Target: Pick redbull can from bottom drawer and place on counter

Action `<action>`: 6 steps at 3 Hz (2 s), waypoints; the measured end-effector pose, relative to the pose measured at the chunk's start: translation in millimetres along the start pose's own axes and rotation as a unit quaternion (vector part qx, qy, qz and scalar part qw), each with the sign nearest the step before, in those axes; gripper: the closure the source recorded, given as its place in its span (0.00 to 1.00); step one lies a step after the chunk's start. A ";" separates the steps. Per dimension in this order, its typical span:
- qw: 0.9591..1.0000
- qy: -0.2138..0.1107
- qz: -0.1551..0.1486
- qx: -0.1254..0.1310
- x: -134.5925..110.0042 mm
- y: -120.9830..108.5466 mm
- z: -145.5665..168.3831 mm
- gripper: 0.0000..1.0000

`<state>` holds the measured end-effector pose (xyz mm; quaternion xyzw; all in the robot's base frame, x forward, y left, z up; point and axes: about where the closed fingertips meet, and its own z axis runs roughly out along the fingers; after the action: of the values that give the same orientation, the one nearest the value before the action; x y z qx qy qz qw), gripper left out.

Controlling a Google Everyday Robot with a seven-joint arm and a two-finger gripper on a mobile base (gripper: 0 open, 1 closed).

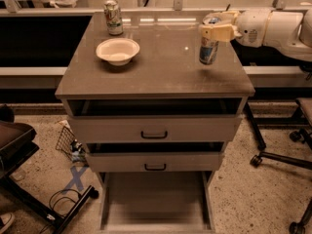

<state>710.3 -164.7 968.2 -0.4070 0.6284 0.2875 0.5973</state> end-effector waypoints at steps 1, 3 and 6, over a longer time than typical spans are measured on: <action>1.000 -0.008 0.017 -0.002 16.5 -18.9 12.5 1.00; 0.998 -0.035 0.047 -0.007 58.2 -37.0 22.1 1.00; 0.998 -0.035 0.048 -0.011 54.7 -35.7 26.2 0.24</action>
Offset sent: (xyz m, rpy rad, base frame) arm 0.0565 -0.0218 -0.0668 0.1273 0.0552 -0.0057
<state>756.8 -169.6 915.6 -0.3725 0.6225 0.3366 0.6004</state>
